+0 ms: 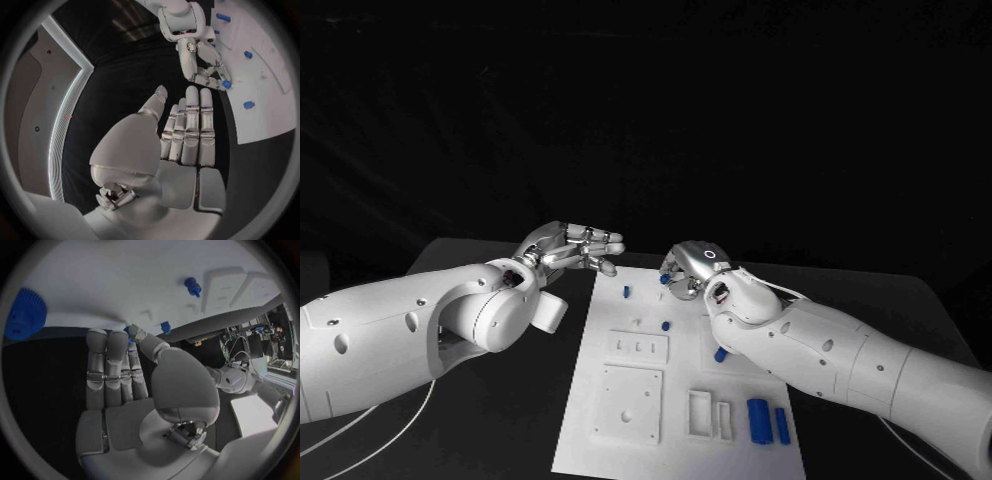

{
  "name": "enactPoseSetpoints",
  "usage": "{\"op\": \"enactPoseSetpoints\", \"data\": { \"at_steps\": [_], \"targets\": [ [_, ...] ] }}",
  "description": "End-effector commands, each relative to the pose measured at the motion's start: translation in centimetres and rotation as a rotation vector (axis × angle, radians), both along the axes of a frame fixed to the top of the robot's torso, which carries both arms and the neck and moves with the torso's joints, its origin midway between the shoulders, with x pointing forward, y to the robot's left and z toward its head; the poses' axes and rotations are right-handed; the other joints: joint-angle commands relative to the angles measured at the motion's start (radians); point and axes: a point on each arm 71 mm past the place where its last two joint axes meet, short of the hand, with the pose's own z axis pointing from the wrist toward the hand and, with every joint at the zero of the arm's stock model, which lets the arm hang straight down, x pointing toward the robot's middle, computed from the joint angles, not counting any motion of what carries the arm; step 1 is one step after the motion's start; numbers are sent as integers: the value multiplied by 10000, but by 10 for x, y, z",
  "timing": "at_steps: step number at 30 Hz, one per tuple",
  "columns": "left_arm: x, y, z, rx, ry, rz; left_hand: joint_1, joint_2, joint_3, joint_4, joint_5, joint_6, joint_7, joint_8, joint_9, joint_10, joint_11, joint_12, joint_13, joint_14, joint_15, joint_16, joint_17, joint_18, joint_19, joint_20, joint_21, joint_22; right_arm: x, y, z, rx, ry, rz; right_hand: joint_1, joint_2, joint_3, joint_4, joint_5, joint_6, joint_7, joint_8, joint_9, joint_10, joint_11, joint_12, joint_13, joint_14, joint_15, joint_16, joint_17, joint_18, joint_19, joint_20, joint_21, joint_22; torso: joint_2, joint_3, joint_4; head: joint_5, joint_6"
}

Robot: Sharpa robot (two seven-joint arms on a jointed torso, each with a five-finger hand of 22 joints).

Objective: Assemble the parts on the task board

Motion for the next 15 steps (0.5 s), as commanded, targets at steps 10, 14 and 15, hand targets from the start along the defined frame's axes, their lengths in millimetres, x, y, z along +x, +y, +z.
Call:
{"op": "enactPoseSetpoints", "data": {
  "at_steps": [10,14,15],
  "targets": [
    [0,-2,2,-17,-68,-144,-47,-11,-21,-14,27,-89,-8,-38,-6,-63,-6,-28,16,70,-6,-13,-11,91,48,-10,-39,-11,1,1,-3,-273,245,70,49,98,-47,-24,72,84,14,35,7,55,6,15,11,-9,-39,32,-22,88,75,8,-141,71,24,0,-16,2,-10],
    [0,-2,2,-15,-68,-136,-47,-11,-21,-14,27,-89,-8,-38,-6,-63,-6,-28,16,70,-6,-13,-11,91,48,-10,-39,-11,1,0,-3,-301,275,41,51,96,-53,-24,70,69,17,33,4,39,10,15,10,-11,-34,26,-28,90,78,11,-171,86,39,4,-20,6,6],
    [0,-2,2,-15,-67,-136,-47,-11,-21,-14,27,-89,-8,-38,-6,-63,-6,-28,16,70,-6,-13,-11,91,48,-10,-39,-11,1,0,-3,-307,283,32,53,106,-54,-20,61,51,24,36,1,18,18,17,10,-6,-29,24,-33,94,86,17,-213,113,40,1,-19,7,9]
  ]
}}
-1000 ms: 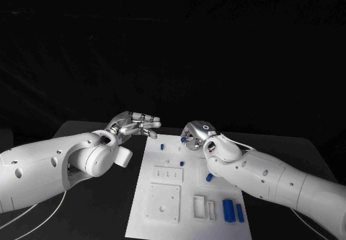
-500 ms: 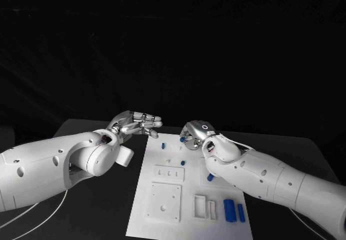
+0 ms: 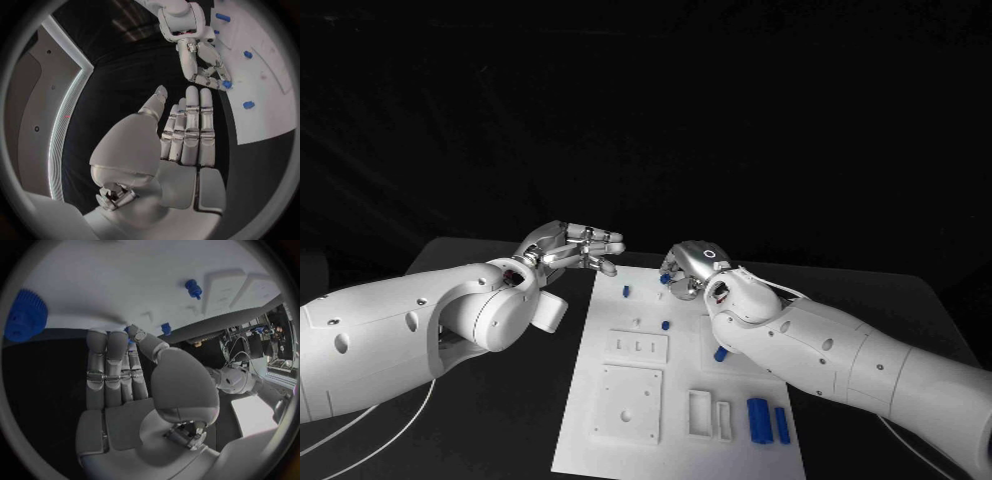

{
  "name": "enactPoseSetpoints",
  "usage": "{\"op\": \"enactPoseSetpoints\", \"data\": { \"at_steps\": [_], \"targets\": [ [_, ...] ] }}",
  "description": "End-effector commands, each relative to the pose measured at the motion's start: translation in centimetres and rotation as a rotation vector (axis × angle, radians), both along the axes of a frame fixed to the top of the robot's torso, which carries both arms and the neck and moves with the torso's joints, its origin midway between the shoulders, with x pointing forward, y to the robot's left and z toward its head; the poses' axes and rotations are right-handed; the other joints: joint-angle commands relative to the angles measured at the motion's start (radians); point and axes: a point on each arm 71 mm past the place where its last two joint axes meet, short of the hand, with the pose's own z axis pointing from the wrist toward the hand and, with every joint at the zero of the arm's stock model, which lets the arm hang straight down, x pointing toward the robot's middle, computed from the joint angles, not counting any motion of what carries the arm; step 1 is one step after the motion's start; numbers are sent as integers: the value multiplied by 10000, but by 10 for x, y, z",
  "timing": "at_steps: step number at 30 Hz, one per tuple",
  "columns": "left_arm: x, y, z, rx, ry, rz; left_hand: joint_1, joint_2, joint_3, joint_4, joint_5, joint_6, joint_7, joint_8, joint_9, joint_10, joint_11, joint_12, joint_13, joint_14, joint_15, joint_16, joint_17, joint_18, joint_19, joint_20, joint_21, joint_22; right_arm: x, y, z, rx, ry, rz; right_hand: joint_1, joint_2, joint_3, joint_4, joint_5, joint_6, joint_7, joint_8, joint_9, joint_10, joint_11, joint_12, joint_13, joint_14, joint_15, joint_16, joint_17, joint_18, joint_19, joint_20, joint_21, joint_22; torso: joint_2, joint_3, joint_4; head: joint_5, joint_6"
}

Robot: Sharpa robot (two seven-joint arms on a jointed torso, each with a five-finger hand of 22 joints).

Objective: Assemble the parts on the task board

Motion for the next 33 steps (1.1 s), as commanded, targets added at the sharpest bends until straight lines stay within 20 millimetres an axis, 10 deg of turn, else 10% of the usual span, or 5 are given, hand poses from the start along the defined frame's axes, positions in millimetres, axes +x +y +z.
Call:
{"op": "enactPoseSetpoints", "data": {
  "at_steps": [1,12,18,33],
  "targets": [
    [0,-2,1,-24,-61,-140,-47,-11,-21,-14,27,-89,-8,-38,-6,-63,-5,-28,16,70,-5,-13,-11,90,48,-10,-39,-12,0,0,-3,-231,210,26,15,69,-41,-8,24,36,-20,30,11,50,16,29,16,-6,-29,25,-20,102,73,30,-94,35,16,1,0,0,18],
    [0,-2,2,-20,-60,-129,-42,-19,-28,-6,26,-113,-1,-41,-7,-85,1,-27,17,83,-3,-21,-12,92,46,-6,-22,-43,1,0,-4,221,302,104,-279,-406,-399,232,-58,-1541,373,19,-150,-1877,591,24,-28,2,424,-86,-148,404,53,452,-1018,-289,29,-10,-10,54,40],
    [0,-1,2,-17,-58,-113,-42,-19,-28,-6,26,-113,-1,-41,-7,-85,1,-27,17,83,-3,-21,-12,92,46,-6,-22,-43,1,-3,-2,452,128,61,408,-703,-1696,317,-23,-2191,431,11,-166,-2812,817,37,-24,7,556,-183,-325,625,193,629,-1650,-622,33,-14,5,47,40],
    [0,5,2,-23,-95,-28,-35,-21,-28,-2,26,-113,0,-37,-5,-87,2,-27,17,86,-3,-23,-12,95,50,-6,-14,-56,-8,-43,23,1204,-106,-197,-23,-751,-1142,308,478,-2013,456,15,-160,-1512,533,12,-15,2,337,-75,-282,493,372,448,-1582,-415,39,-6,-77,-12,174]
  ]
}}
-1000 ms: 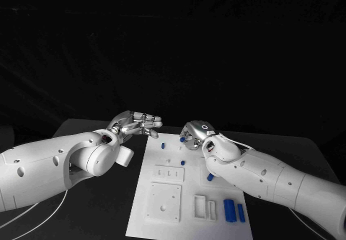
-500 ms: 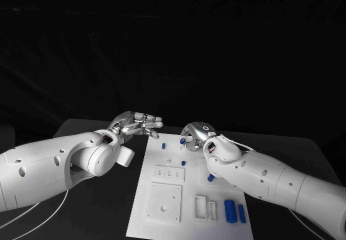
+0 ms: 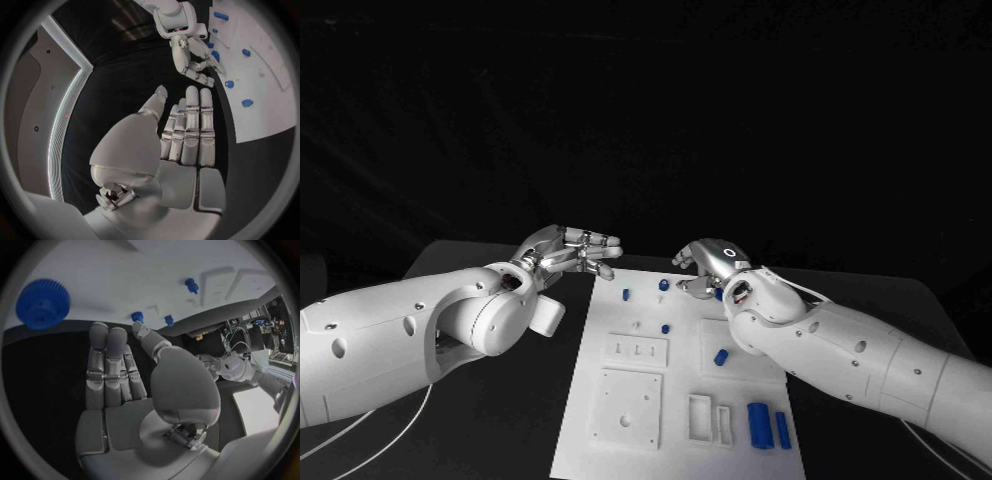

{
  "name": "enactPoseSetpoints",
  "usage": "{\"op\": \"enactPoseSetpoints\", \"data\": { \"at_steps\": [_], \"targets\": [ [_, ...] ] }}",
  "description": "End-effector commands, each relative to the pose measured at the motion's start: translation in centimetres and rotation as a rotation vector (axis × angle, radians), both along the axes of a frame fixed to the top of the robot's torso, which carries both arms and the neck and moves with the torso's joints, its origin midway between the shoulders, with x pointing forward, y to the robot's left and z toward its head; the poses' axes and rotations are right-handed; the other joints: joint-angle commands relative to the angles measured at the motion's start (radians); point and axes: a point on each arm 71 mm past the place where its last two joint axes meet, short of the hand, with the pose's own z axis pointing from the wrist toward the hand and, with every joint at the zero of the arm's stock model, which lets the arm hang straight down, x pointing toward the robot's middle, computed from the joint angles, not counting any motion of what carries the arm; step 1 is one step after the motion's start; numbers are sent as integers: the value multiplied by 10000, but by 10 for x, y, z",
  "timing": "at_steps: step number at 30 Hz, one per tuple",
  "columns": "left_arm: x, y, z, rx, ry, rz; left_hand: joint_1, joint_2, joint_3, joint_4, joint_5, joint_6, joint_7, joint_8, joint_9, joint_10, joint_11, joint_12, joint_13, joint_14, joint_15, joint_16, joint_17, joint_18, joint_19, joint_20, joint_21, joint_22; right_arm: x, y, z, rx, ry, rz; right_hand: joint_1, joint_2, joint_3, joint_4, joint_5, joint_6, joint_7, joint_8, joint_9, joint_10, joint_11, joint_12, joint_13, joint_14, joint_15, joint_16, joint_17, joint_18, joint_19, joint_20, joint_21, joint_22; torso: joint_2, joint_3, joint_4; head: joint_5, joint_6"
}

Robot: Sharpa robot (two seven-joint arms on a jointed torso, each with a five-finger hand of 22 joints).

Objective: Assemble the parts on the task board

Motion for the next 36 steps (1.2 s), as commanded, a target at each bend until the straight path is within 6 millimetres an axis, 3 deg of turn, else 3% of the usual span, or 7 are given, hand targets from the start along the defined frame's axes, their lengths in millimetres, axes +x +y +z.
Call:
{"op": "enactPoseSetpoints", "data": {
  "at_steps": [1,8,9,11,15,19,36],
  "targets": [
    [-1,1,2,-47,-100,-111,-34,-21,-28,-2,26,-41,2,-37,-5,-88,3,-27,16,86,-3,-23,-13,95,50,-6,-14,-8,-2,-17,10,514,47,-203,-233,9,274,29,118,103,-54,-34,-4,801,-194,-5,10,16,-163,109,94,-138,209,-155,296,181,-4,15,-75,-17,82],
    [-1,5,2,-46,-128,-11,-34,-21,-28,-2,26,-41,2,-37,-5,-88,3,-27,16,86,-3,-23,-13,95,50,-6,-14,-8,-2,-55,25,893,525,-913,-254,-157,-1076,410,1025,280,-297,-14,52,3140,-930,391,1067,-3,-659,309,409,-695,253,-652,1091,635,-40,61,-211,14,131],
    [-1,6,2,-48,-135,-1,-34,-21,-28,-2,26,-41,2,-37,-5,-88,3,-27,16,86,-3,-23,-13,95,50,-6,-14,-8,-2,-59,26,919,648,-980,-176,-27,-1959,570,1166,204,-216,-141,11,2882,-1006,1171,2638,-21,-716,368,568,-903,271,-808,1271,781,-34,52,-212,1,137],
    [-1,7,2,-52,-155,24,-34,-21,-28,-2,26,-41,2,-37,-5,-88,3,-27,16,86,-3,-23,-13,95,50,-6,-14,-8,0,-69,26,998,1046,-1131,38,101,-2376,508,1396,284,-350,-11,88,1832,-1050,3301,5146,12,-753,563,916,-902,301,-803,1591,1049,-41,67,-245,5,124],
    [0,9,2,-48,-168,74,-33,-17,-24,-8,31,-40,1,-39,-6,-92,3,-26,17,91,-6,-19,-10,97,55,-8,-10,-14,1,-81,22,935,1653,-1262,-43,347,-2738,483,1602,34,-296,-26,102,742,-1006,6469,8501,-236,-694,1277,2071,-836,349,-740,2339,1575,-35,86,-245,4,124],
    [0,10,2,-45,-168,104,-33,-17,-24,-8,31,-40,1,-39,-6,-92,3,-26,17,91,-6,-19,-10,97,55,-8,-10,-14,2,-88,14,763,2200,-1309,-48,334,-3117,547,1667,-188,-250,-16,90,1038,-920,8535,10336,-231,-598,2115,3822,-750,393,-634,3320,2156,-22,66,-232,-24,116],
    [1,12,2,-37,-159,116,-33,-17,-24,-8,31,-40,1,-39,-6,-92,3,-26,17,91,-6,-19,-10,97,55,-8,-10,-14,5,-86,-16,321,3133,-1462,111,280,-3535,1052,1857,-366,-208,-25,75,1690,-848,10361,11998,3,-523,2575,5615,-691,302,-538,5138,2405,-14,45,-213,-24,51]
  ]
}}
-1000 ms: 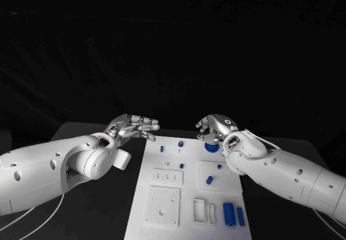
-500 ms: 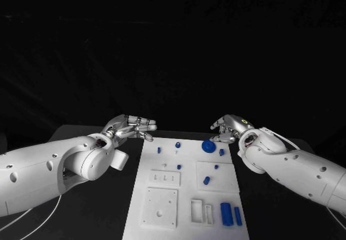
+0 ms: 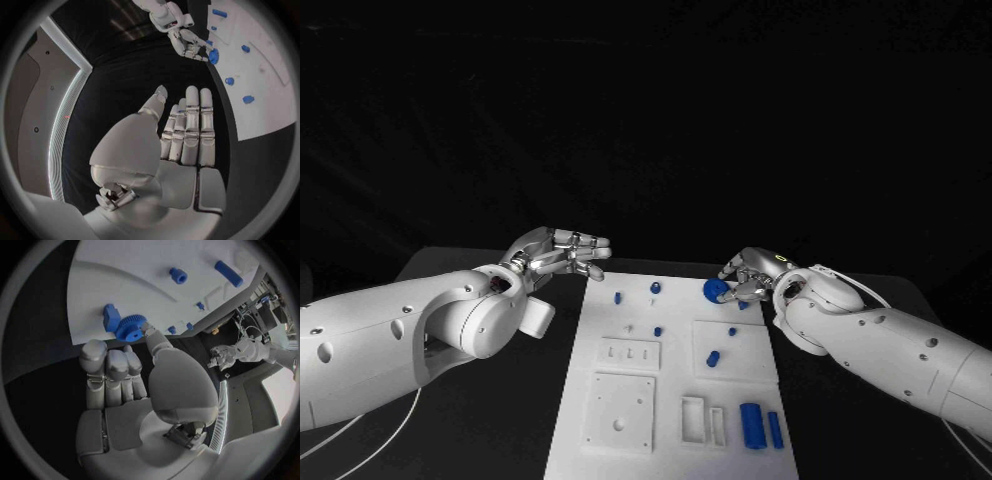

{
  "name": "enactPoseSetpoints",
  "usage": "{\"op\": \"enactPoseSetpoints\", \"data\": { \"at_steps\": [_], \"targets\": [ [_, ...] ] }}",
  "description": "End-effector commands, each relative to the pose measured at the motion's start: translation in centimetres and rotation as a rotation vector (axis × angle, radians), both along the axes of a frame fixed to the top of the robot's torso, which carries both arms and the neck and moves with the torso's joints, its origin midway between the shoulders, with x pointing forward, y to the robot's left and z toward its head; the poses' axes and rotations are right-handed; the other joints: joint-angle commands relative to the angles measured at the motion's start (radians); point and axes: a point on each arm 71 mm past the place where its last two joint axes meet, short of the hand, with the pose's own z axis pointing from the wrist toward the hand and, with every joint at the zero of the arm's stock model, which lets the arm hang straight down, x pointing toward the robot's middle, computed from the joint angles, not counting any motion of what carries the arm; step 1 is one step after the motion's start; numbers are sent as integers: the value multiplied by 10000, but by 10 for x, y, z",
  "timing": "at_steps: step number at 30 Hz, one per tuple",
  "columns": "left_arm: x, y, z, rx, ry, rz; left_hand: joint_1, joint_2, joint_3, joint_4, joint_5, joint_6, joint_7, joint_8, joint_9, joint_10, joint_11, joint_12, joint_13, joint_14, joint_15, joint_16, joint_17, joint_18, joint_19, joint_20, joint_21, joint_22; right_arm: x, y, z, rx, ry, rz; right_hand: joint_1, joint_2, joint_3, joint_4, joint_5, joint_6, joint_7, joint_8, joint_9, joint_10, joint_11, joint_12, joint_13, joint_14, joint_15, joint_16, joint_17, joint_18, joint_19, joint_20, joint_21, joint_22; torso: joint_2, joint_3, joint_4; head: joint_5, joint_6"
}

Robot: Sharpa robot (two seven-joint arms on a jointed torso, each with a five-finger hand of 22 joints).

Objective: Assemble the parts on the task board

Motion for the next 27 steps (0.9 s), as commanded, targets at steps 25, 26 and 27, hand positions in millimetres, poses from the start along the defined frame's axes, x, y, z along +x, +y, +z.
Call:
{"op": "enactPoseSetpoints", "data": {
  "at_steps": [25,26,27],
  "targets": [
    [0,-1,1,-50,-83,-138,-50,-14,-25,-24,26,-42,1,-38,-6,-91,4,-27,16,85,-4,-18,-8,95,46,-7,10,-31,3,2,-9,28,167,-70,-93,104,451,93,-61,491,-106,-10,-19,291,-68,363,341,102,-29,78,124,73,271,28,347,1037,0,-13,-15,30,-77],
    [0,-1,1,-49,-80,-139,-50,-14,-25,-24,26,-42,1,-38,-6,-91,4,-27,16,85,-4,-18,-8,95,46,-7,10,-31,3,2,-9,27,182,-69,-109,104,482,98,-64,517,-110,-13,-25,293,-71,361,347,102,-32,79,126,69,267,22,347,1035,1,-14,-15,31,-77],
    [0,-1,1,-48,-76,-139,-50,-14,-25,-24,26,-42,1,-38,-6,-91,4,-27,16,85,-4,-18,-8,95,46,-7,10,-31,3,2,-9,23,201,-66,-125,103,508,103,-67,530,-112,-2,-28,295,-70,361,354,103,-33,81,128,64,264,19,349,1034,2,-12,-15,29,-78]
  ]
}}
